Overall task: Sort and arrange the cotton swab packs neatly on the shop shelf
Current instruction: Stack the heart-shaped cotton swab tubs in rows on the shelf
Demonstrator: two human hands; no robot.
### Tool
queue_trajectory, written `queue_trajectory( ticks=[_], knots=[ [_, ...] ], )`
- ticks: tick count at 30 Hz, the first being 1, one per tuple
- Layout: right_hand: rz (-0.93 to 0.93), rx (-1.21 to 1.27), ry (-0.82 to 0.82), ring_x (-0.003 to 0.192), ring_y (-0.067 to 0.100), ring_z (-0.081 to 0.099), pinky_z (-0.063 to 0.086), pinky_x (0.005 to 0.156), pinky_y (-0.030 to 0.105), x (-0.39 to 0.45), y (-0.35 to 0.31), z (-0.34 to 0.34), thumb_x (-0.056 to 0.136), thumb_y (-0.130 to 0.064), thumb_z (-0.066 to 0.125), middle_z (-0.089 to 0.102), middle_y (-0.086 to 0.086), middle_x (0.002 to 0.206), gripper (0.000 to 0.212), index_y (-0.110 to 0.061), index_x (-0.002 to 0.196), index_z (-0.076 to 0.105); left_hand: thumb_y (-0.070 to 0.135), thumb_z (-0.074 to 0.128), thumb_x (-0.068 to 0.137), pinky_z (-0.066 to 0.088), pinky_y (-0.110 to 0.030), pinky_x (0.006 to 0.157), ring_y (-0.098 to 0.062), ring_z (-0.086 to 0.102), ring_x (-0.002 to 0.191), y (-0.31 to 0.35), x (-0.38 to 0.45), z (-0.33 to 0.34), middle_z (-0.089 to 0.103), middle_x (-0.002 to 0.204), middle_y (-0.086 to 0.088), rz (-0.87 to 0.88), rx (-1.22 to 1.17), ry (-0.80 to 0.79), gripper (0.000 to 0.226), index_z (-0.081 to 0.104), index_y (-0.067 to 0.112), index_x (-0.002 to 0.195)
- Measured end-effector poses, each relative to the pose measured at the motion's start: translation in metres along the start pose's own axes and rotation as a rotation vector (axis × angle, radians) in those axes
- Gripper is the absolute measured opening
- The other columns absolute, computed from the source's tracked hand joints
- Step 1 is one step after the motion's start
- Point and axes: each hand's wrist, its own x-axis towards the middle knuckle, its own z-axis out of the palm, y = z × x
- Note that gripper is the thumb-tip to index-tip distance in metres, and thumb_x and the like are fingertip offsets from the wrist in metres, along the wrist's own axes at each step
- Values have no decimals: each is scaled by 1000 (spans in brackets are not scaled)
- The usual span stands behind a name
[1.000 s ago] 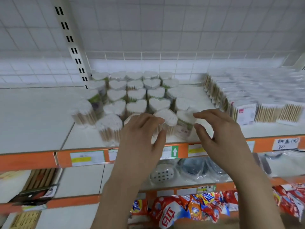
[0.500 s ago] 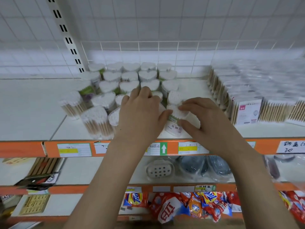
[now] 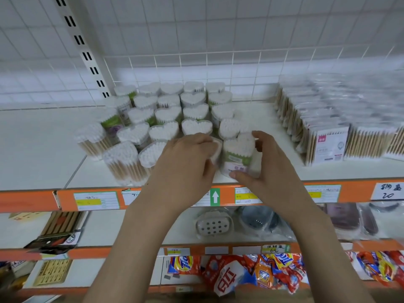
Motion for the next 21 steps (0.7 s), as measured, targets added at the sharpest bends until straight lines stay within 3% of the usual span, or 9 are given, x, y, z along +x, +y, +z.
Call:
queue_trajectory(
  ticks=[3, 7, 11, 15, 17, 21],
  knots=[
    [56, 88, -7, 114, 20, 47, 41, 85, 29, 0, 2, 5, 74, -28, 76, 50, 0, 125, 86, -18, 139, 20, -5, 52, 75, 42, -41, 92, -25, 52, 113, -1, 0, -2, 61, 121, -2, 43, -30, -38, 39, 67, 8, 109],
    [76, 103, -40, 104, 19, 52, 42, 77, 27, 2, 7, 9, 74, -27, 75, 54, -5, 110, 78, -18, 133, 27, -11, 53, 72, 42, -45, 89, -29, 51, 109, -1, 0, -4, 59, 122, -5, 4, -7, 4, 44, 67, 9, 108],
    [82, 114, -66, 95, 15, 55, 43, 74, 25, 4, 9, 7, 72, -28, 75, 57, -8, 102, 68, -23, 127, 35, 12, 48, 83, 42, -43, 81, -28, 54, 95, 0, 5, -4, 61, 106, -5, 2, 16, 37, 25, 66, 8, 99],
    [94, 170, -33, 94, 8, 55, 42, 71, 17, 3, 8, 6, 71, -24, 75, 53, -10, 106, 65, -28, 123, 37, 48, 51, 87, 39, -38, 87, -25, 51, 102, 4, 12, 3, 59, 108, -3, -24, 143, 27, 45, 57, 15, 117],
    [106, 181, -10, 93, -5, 51, 40, 71, 8, 2, 8, 3, 70, -21, 74, 47, -8, 109, 69, -31, 126, 36, 51, 52, 85, 36, -34, 88, -23, 48, 106, 4, 14, 6, 55, 113, 0, -32, 193, 35, 48, 55, 20, 122],
    [95, 175, 8, 88, -24, 40, 30, 71, -7, -1, 7, -5, 70, -16, 75, 37, -6, 104, 77, -33, 134, 35, 40, 50, 89, 28, -30, 82, -19, 44, 102, 0, 13, 9, 50, 112, 5, -25, 252, 62, 29, 59, 23, 111]
  ],
)
